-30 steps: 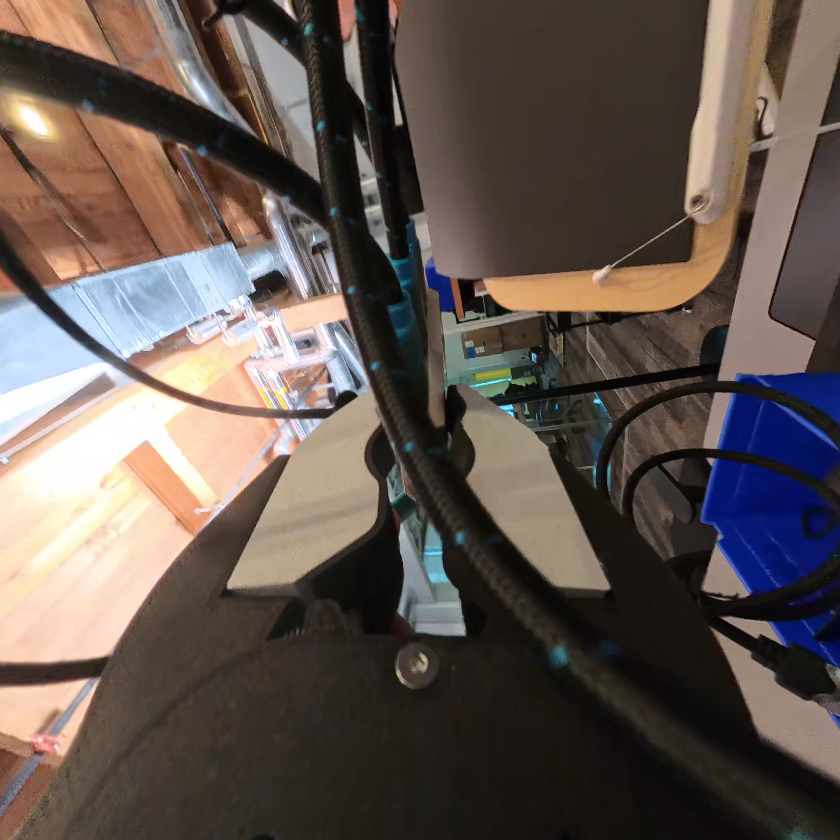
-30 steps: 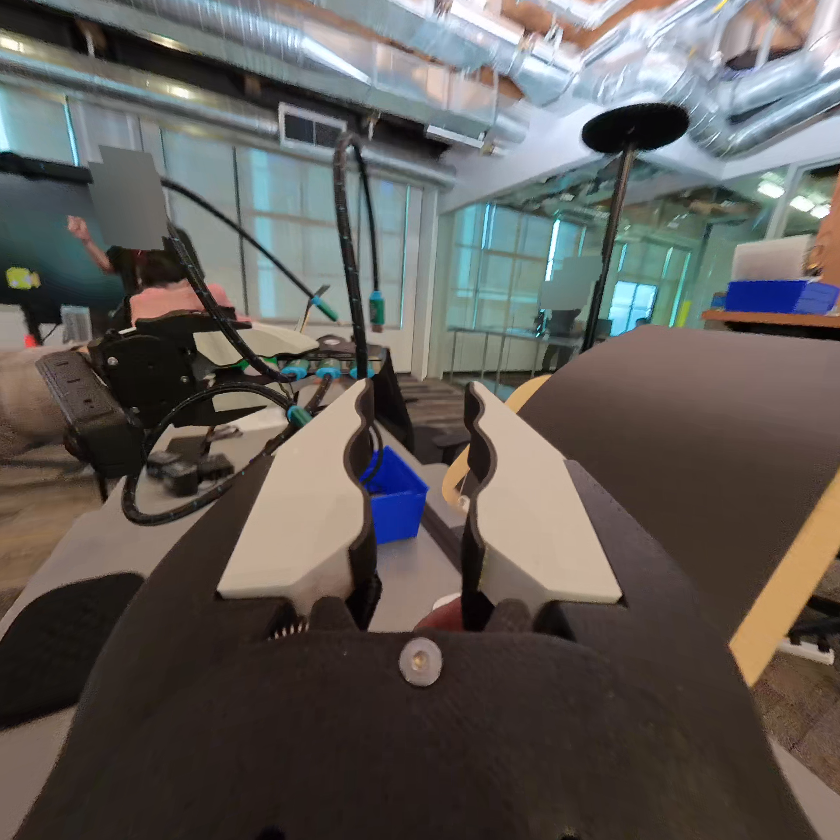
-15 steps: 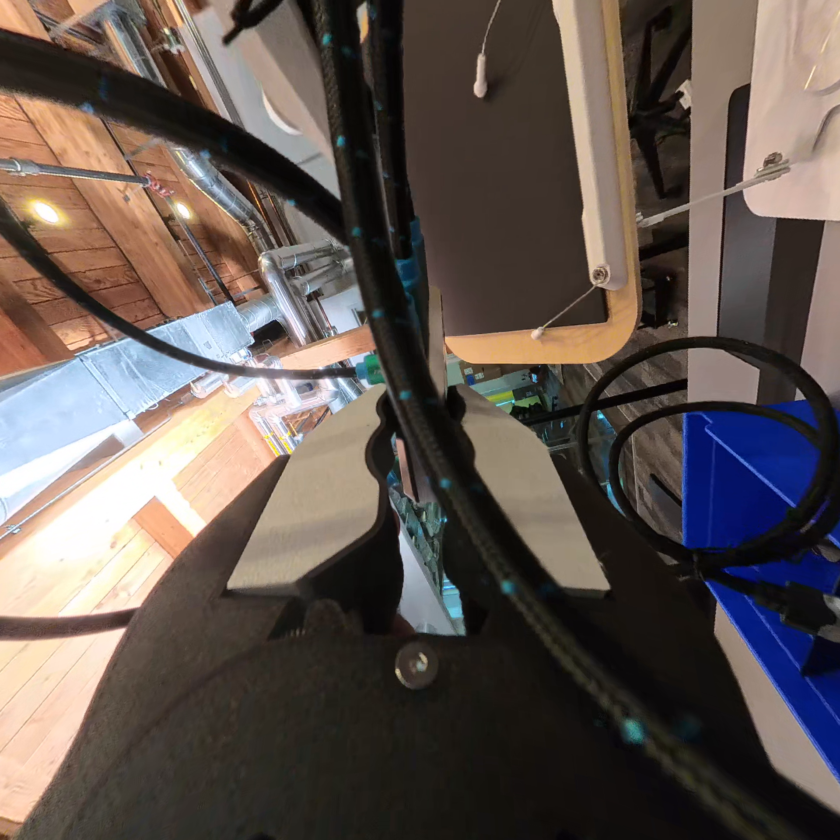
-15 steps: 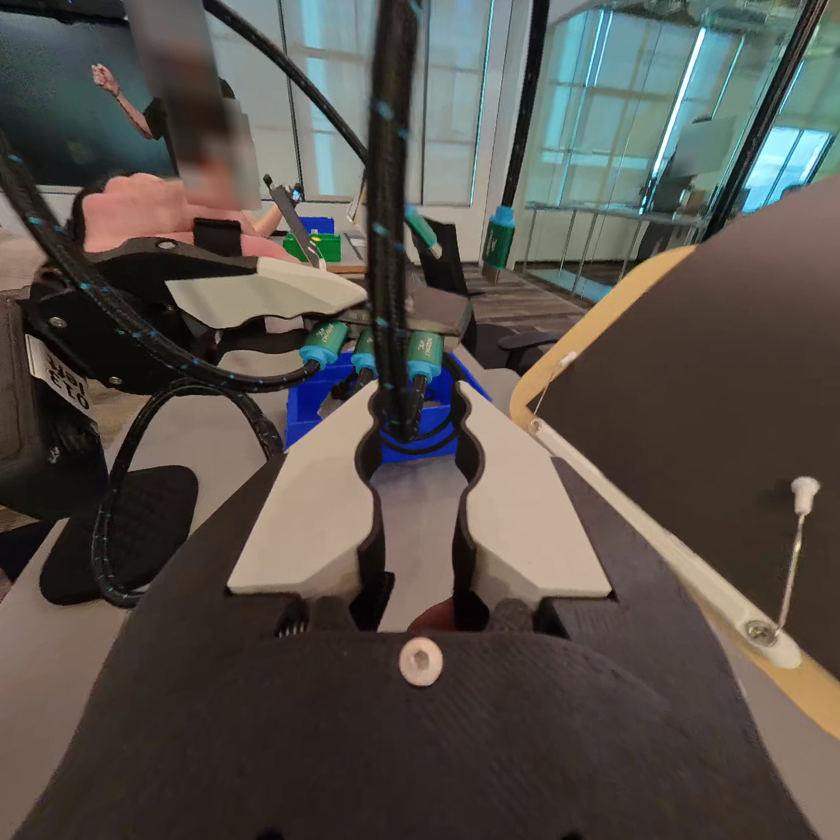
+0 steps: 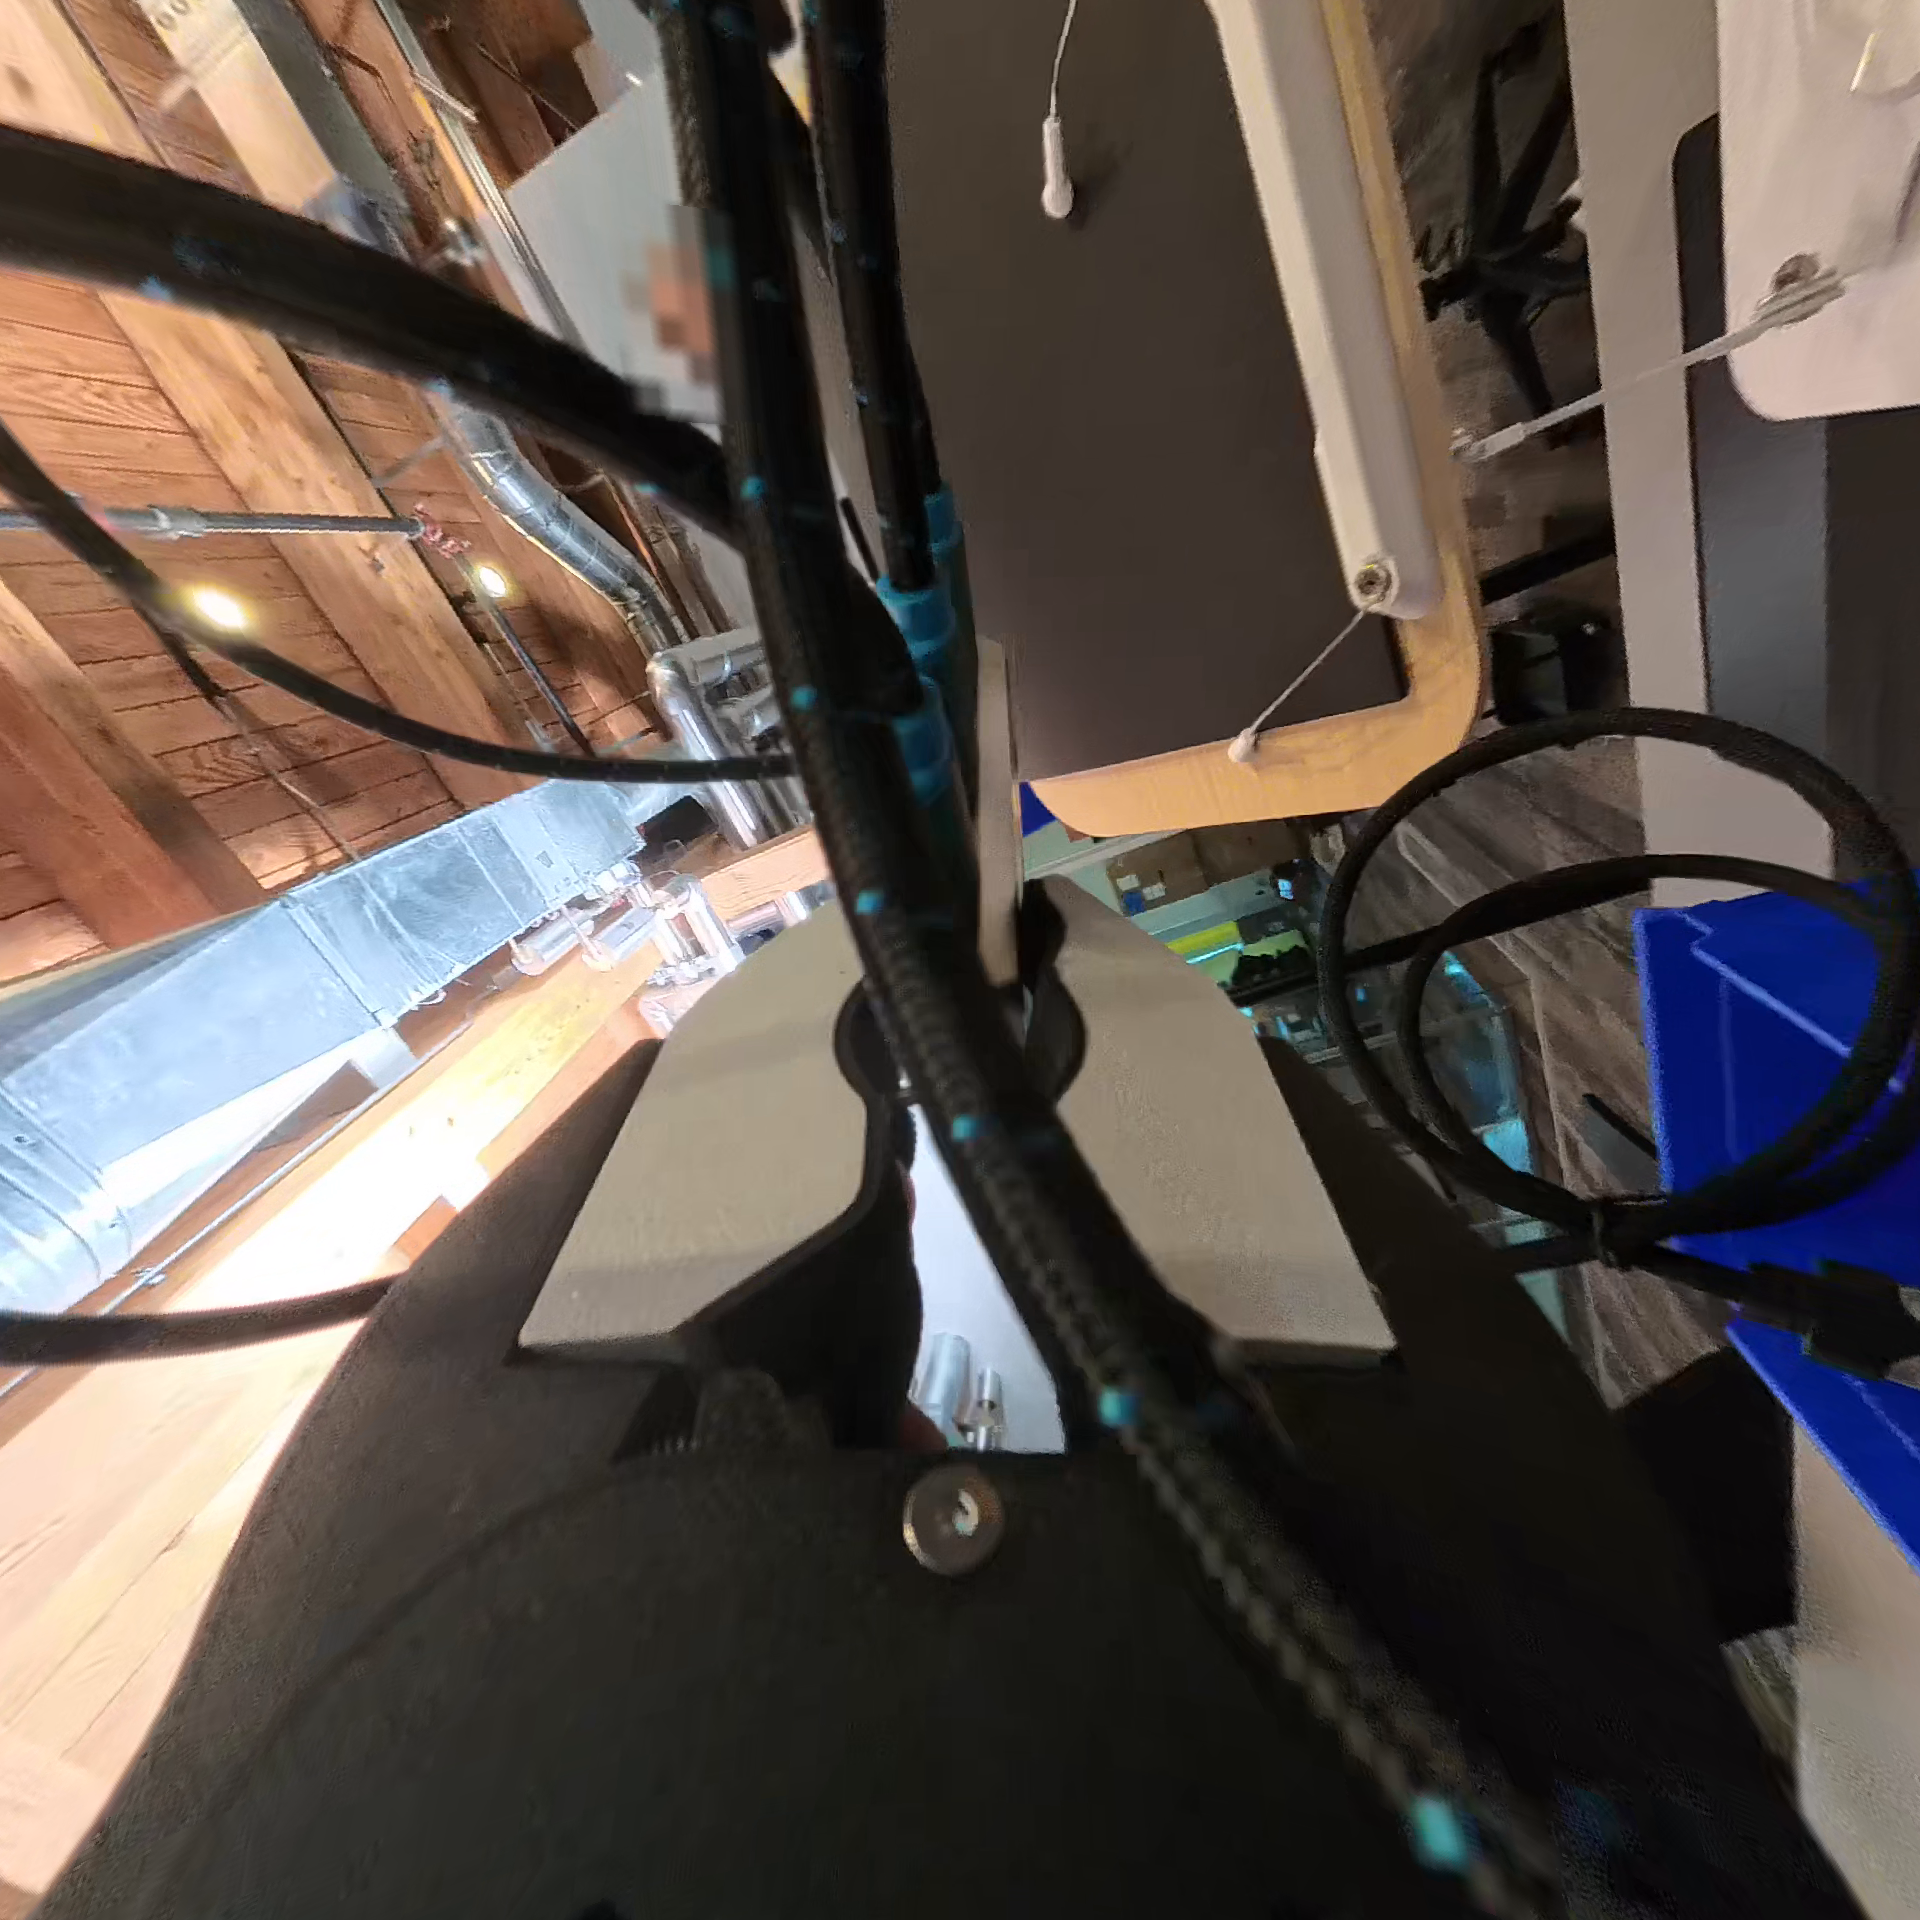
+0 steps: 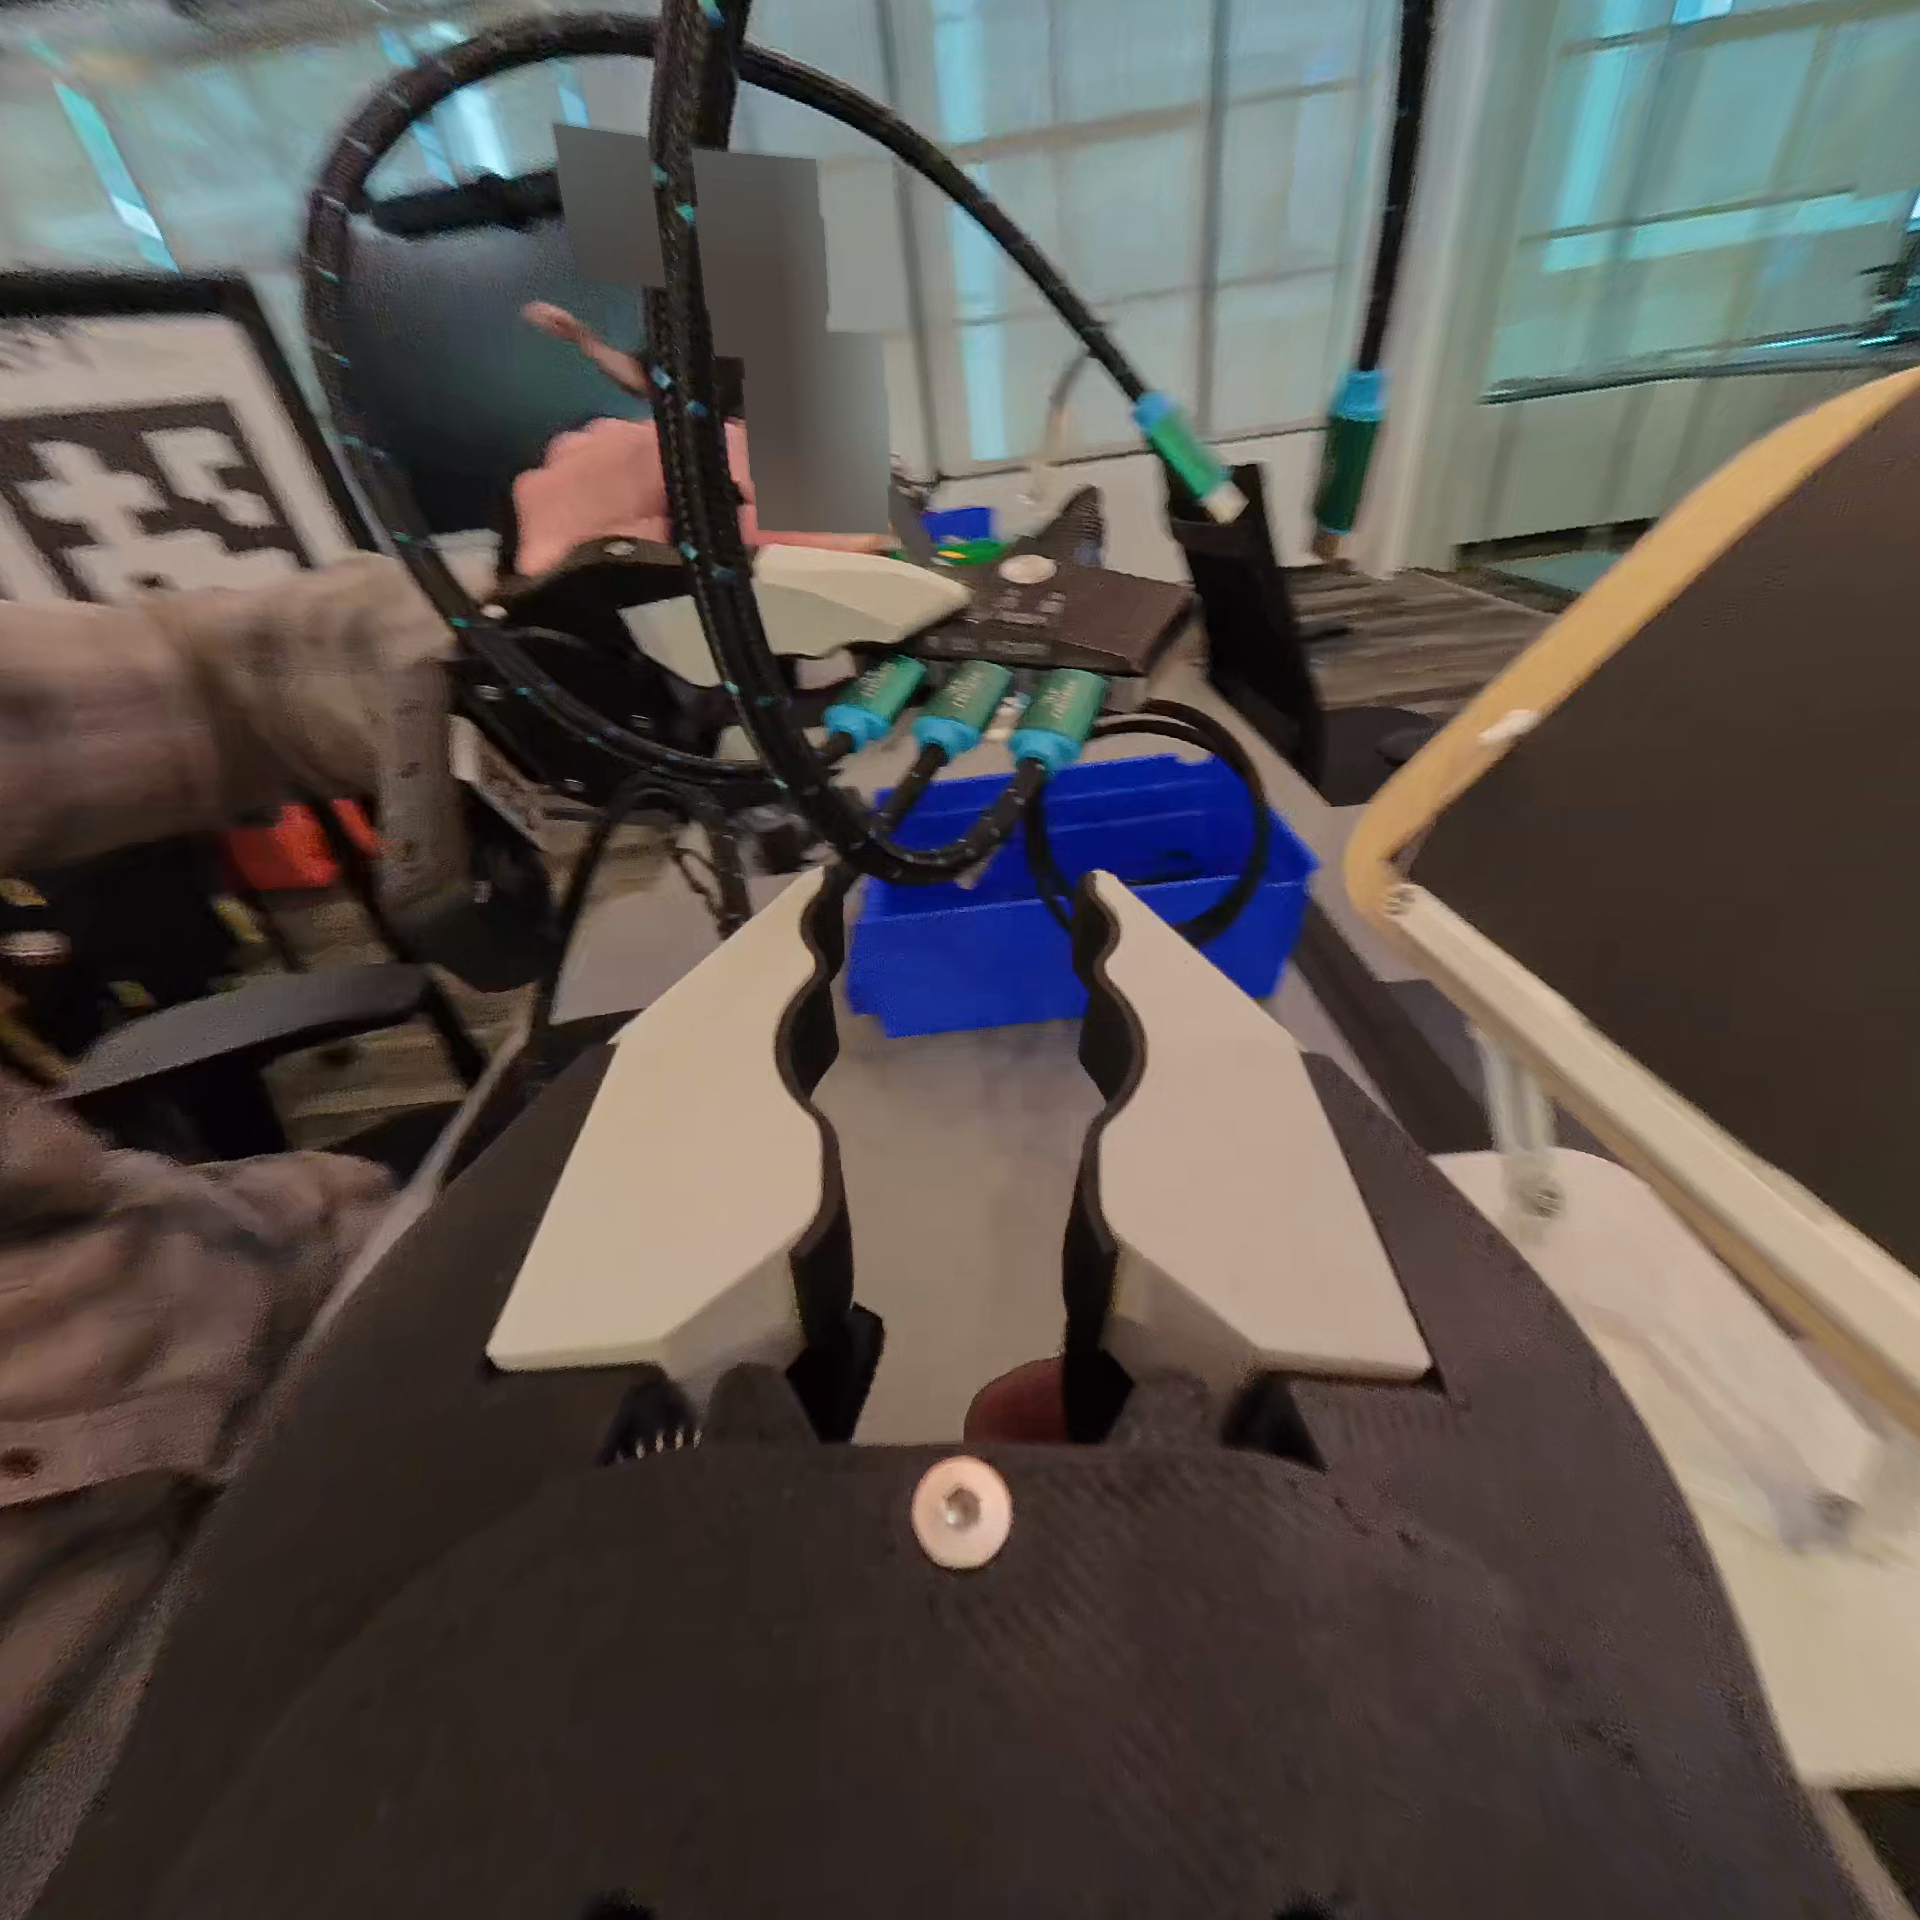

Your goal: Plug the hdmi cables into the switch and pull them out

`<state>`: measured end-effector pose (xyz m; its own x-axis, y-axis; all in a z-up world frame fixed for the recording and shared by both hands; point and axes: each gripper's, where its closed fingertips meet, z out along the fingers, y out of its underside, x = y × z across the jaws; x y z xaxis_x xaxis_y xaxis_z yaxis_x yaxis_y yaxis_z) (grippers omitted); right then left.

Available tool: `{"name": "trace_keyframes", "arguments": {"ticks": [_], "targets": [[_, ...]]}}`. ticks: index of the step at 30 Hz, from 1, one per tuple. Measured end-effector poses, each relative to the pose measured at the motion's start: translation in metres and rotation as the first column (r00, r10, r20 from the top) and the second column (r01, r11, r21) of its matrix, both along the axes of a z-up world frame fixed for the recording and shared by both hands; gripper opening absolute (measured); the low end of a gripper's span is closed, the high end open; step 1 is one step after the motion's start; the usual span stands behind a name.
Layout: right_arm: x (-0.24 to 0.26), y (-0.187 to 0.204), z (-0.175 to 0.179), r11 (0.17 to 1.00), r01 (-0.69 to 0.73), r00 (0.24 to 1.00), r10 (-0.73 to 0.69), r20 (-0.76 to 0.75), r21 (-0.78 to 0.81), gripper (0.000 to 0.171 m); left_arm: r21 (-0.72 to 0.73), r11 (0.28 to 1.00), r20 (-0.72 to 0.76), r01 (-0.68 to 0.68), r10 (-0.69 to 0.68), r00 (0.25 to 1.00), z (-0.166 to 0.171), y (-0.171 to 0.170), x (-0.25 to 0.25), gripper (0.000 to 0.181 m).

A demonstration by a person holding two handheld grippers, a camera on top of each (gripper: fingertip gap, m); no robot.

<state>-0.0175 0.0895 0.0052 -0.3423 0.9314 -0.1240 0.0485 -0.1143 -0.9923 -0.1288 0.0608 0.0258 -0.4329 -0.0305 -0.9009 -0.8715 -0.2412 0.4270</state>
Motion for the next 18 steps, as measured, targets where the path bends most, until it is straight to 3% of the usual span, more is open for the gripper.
{"name": "trace_keyframes", "arguments": {"ticks": [3, 11, 15, 18], "targets": [[-0.009, 0.001, 0.006, 0.996, 0.074, 0.997, -0.074, -0.006, 0.054, 0.045, 0.014, 1.000, -0.045, 0.019, -0.019, 0.999, 0.005, 0.002, 0.001, 0.021], [-0.050, 0.014, 0.004, 0.934, 0.317, 0.948, -0.315, -0.041, 0.164, 0.020, 0.010, 0.999, -0.095, 0.048, -0.047, 0.994, 0.008, 0.005, 0.013, 0.018], [-0.061, 0.010, 0.003, 0.936, 0.320, 0.947, -0.313, -0.073, 0.147, 0.016, 0.026, 0.999, -0.084, 0.041, -0.039, 0.996, 0.007, 0.003, 0.018, 0.019], [-0.064, 0.010, 0.004, 0.940, 0.318, 0.947, -0.308, -0.097, 0.121, 0.024, 0.031, 0.998, -0.056, 0.049, -0.047, 0.997, 0.008, 0.000, 0.020, 0.020]]}}
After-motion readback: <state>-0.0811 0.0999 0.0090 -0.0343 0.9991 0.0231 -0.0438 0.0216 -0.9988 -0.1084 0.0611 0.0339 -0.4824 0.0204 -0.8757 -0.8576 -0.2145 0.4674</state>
